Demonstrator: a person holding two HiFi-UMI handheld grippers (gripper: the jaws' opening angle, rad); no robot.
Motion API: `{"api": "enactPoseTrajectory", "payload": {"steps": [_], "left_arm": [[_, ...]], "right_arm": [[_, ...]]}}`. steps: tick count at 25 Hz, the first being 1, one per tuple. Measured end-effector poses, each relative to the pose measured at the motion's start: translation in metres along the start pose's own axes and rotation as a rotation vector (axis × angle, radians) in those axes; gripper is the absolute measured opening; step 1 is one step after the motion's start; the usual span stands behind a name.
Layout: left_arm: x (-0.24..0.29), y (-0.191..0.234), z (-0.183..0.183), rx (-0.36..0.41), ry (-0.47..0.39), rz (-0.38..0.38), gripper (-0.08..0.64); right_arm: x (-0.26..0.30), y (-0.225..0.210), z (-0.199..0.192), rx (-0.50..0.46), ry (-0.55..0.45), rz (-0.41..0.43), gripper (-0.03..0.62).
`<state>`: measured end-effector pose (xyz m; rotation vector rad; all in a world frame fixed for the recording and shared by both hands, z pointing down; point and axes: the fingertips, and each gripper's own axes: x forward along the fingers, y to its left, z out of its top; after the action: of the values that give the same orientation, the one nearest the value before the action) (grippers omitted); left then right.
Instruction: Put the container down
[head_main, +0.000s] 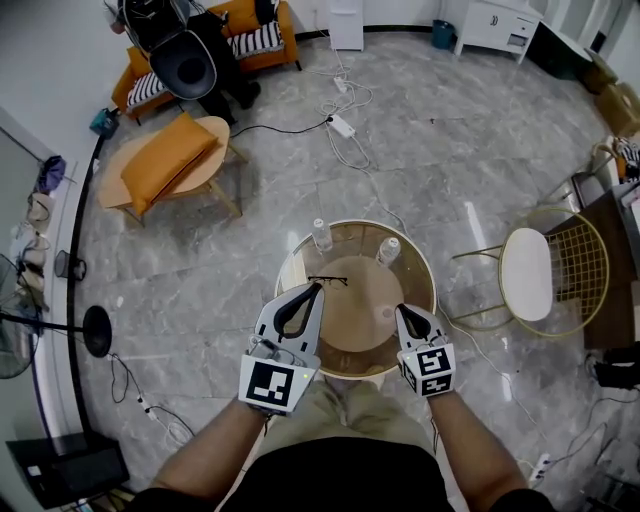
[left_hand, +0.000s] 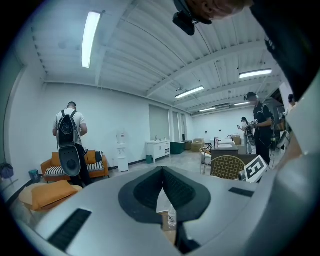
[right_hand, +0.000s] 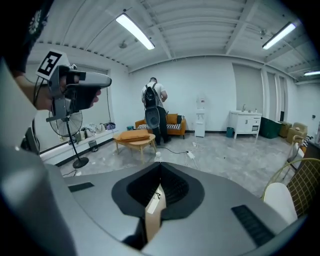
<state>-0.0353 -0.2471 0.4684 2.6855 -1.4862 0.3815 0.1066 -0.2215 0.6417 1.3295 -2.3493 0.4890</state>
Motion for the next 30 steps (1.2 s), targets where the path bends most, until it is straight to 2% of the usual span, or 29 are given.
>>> {"api": "enactPoseTrajectory", "payload": {"steps": [13, 15, 22, 30], "left_arm": [[-0.036, 0.014, 0.033, -0.004, -0.013, 0.029, 0.015], [-0.04, 0.016, 0.039, -0.022, -0.032, 0.031, 0.015], [-0.049, 0.014, 0.061, -0.009, -0.07, 0.016, 0.015], [-0.064, 0.015, 0.083, -0.019, -0.092, 0.001, 0.015]], "right_arm": [[-0.053, 0.028, 0.057, 0.018, -0.087, 0.016, 0.015], [-0.061, 0.033, 0.071, 0.033, -0.106, 0.026, 0.015], [-0.084, 0.051, 0.115, 0.047, -0.173, 0.042, 0.015], [-0.109, 0.077, 0.155, 0.092, -0.226, 0.108, 0.014]]}}
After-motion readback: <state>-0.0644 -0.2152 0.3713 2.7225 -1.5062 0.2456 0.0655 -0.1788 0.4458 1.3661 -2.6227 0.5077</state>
